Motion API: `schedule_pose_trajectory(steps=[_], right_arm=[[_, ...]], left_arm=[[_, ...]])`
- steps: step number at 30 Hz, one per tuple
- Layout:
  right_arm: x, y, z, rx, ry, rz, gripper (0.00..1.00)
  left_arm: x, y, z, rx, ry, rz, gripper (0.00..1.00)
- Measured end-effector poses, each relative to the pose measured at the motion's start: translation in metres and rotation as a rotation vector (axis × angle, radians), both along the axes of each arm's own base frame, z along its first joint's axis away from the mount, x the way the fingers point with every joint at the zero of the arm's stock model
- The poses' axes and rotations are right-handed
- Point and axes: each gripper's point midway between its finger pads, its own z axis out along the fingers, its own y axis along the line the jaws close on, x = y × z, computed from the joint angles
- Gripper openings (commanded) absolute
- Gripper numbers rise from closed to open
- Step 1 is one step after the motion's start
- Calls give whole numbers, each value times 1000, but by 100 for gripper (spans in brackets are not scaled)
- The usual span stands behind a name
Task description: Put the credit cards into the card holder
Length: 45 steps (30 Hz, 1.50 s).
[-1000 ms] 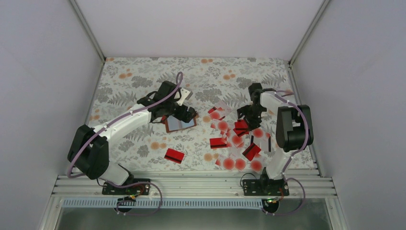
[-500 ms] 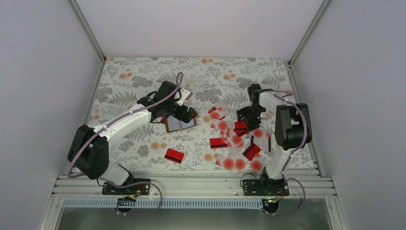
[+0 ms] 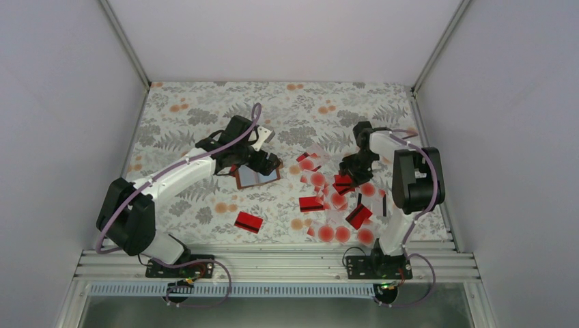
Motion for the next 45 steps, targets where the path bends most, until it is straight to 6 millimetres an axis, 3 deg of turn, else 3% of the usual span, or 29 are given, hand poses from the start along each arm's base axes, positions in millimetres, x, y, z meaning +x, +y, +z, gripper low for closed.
schedule_pose_trajectory(steps=[8, 11, 15, 19, 21, 32, 39, 45], right_arm=[[-2, 0, 1, 6, -19, 42, 51], [-3, 0, 2, 7, -24, 70, 54], [-2, 1, 3, 3, -35, 121, 70], [2, 7, 7, 30, -60, 137, 96], [3, 10, 10, 46, -69, 131, 99], [5, 19, 16, 75, -52, 11, 99], [2, 20, 7, 59, -2, -48, 92], [2, 21, 1, 45, 33, -57, 69]], left_arm=[[0, 0, 0, 3, 2, -2, 95], [1, -1, 2, 1, 0, -2, 95], [2, -1, 4, -2, -4, -2, 95], [1, -1, 4, -1, -2, -2, 95], [1, -1, 3, 0, 0, -3, 95], [1, -1, 4, -1, 1, -4, 95], [1, -1, 3, -1, 1, -4, 94], [0, 0, 1, 2, 3, -4, 94]])
